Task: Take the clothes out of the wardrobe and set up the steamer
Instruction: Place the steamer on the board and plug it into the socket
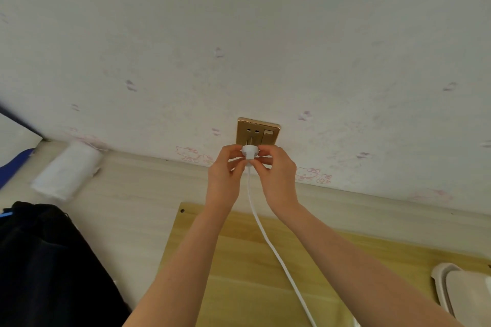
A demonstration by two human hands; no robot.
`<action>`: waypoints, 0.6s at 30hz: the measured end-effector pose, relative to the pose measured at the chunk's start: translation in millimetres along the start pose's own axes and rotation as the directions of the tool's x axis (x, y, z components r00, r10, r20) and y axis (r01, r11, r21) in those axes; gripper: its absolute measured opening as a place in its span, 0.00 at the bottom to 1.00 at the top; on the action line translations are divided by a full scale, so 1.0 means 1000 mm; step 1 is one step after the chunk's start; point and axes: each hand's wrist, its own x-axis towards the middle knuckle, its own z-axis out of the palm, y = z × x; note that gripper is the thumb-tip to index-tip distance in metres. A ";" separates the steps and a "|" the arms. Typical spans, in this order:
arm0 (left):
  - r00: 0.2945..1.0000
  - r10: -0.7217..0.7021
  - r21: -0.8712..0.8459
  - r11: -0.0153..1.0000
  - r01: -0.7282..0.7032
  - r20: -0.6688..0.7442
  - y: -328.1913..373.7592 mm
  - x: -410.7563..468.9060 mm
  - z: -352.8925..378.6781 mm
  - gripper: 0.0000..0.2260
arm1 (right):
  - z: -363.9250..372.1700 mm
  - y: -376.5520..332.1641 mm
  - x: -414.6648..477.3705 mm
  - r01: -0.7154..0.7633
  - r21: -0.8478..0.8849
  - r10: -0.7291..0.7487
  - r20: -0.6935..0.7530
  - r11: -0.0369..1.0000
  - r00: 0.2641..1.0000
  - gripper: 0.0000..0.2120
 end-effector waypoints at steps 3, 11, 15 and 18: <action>1.000 -0.001 -0.009 1.000 0.001 0.002 0.000 0.000 0.000 0.12 | 0.002 0.001 0.001 -0.021 0.011 0.021 0.001 1.000 1.000 0.10; 1.000 -0.002 -0.047 0.999 0.001 -0.022 0.006 0.006 0.004 0.10 | -0.003 -0.008 0.006 -0.014 0.049 0.016 -0.034 0.999 0.999 0.08; 0.999 0.003 -0.057 0.998 -0.005 -0.040 0.004 0.006 0.006 0.09 | -0.003 -0.009 0.005 -0.001 0.046 0.004 -0.050 0.999 0.999 0.08; 0.999 0.014 -0.054 0.998 -0.016 -0.031 0.003 0.006 0.006 0.09 | 0.000 -0.007 0.005 0.002 0.038 0.000 -0.068 0.999 0.998 0.06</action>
